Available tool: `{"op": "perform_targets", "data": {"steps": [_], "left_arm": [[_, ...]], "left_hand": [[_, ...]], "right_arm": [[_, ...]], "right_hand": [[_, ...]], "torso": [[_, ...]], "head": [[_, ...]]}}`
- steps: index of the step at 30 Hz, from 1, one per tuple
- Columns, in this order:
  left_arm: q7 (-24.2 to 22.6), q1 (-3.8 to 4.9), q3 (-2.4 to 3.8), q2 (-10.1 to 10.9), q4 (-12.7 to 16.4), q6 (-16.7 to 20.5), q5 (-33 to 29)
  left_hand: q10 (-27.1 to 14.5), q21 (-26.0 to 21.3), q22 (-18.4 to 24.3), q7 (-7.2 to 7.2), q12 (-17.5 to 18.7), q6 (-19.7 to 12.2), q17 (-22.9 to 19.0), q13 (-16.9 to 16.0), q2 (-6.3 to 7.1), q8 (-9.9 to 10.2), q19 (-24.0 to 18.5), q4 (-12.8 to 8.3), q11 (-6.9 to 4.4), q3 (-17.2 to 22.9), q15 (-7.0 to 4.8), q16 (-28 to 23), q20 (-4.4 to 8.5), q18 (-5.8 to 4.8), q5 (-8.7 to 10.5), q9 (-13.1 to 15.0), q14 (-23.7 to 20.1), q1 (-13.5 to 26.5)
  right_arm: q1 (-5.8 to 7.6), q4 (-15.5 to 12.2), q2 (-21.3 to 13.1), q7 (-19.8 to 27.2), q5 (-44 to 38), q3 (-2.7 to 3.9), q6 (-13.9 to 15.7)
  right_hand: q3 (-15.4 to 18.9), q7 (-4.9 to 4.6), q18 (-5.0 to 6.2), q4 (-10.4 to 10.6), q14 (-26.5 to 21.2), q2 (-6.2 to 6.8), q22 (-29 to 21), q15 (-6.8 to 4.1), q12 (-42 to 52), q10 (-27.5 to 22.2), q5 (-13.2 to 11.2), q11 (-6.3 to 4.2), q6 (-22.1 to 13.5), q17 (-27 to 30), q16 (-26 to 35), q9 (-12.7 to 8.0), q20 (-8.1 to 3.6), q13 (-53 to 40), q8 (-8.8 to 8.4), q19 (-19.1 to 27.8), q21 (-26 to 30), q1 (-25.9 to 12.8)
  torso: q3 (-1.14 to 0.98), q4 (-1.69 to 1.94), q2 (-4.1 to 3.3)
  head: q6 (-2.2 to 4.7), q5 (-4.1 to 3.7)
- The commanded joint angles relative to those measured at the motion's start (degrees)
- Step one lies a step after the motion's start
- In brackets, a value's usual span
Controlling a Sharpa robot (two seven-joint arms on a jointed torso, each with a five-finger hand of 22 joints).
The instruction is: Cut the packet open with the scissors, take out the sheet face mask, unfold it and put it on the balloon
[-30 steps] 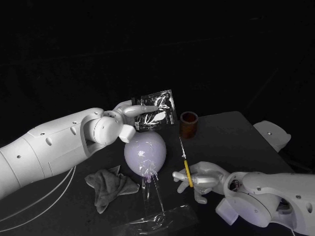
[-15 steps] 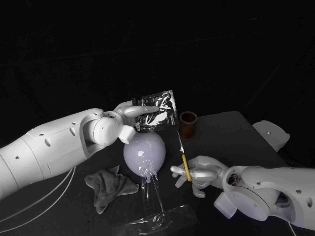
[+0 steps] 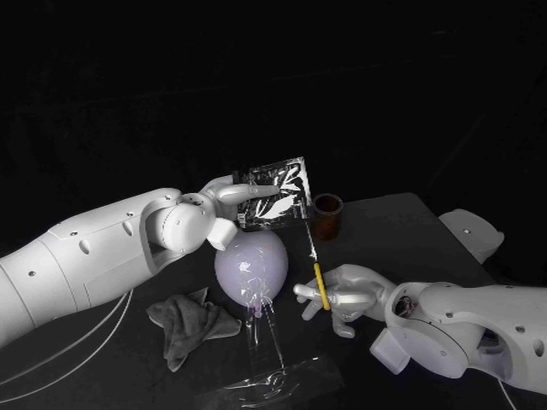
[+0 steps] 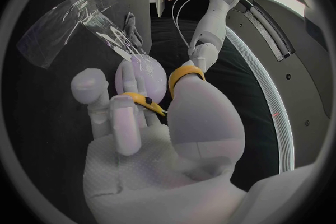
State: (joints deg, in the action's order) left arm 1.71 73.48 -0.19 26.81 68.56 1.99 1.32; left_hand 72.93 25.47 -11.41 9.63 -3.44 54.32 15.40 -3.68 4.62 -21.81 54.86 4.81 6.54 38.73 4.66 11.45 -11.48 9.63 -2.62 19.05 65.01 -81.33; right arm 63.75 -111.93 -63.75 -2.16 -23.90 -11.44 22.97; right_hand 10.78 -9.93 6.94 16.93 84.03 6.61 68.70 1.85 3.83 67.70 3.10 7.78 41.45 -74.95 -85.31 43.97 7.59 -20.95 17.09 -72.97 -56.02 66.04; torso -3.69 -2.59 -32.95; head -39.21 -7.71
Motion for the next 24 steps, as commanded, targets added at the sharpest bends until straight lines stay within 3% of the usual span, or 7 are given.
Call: {"op": "perform_targets", "data": {"steps": [1,24], "left_arm": [[-0.45,0.12,0.09,-0.15,0.12,-1.66,-0.40],[0.08,0.12,0.09,-0.04,-0.38,-2.53,-0.28]], "left_hand": [[0.38,0.37,-0.14,0.24,-0.32,0.17,0.11,-0.05,-0.56,-0.19,-0.29,-0.26,-0.16,0.01,-0.04,-0.19,0.02,0.59,-0.18,6.61,0.61,0.30],[0.38,1.16,-0.56,0.21,-0.28,0.06,0.32,-0.04,-0.78,-0.18,-0.04,-0.62,-0.21,0.04,-0.24,0.05,0.24,0.74,-0.18,6.87,1.30,0.69]], "right_arm": [[0.14,-0.26,0.09,0.39,-1.15,0.06,-0.64],[1.44,-0.43,-0.18,1.32,-1.65,0.33,0.26]], "right_hand": [[-0.01,-0.56,0.30,-0.29,3.35,-0.59,-0.14,-0.40,-0.21,1.43,-0.31,-1.75,0.03,-2.74,0.07,-0.14,-0.35,0.17,0.33,0.10,0.25,0.14],[0.13,-0.54,0.33,-0.39,3.33,-1.33,-0.22,-0.37,-0.17,1.33,-0.31,-1.74,0.18,-2.66,0.09,-0.52,-0.32,0.63,0.43,0.19,0.36,0.73]], "torso": [[0.02,0.00,-0.02],[0.00,0.00,-0.03]], "head": [[0.10,-0.03],[0.31,-0.30]]}}
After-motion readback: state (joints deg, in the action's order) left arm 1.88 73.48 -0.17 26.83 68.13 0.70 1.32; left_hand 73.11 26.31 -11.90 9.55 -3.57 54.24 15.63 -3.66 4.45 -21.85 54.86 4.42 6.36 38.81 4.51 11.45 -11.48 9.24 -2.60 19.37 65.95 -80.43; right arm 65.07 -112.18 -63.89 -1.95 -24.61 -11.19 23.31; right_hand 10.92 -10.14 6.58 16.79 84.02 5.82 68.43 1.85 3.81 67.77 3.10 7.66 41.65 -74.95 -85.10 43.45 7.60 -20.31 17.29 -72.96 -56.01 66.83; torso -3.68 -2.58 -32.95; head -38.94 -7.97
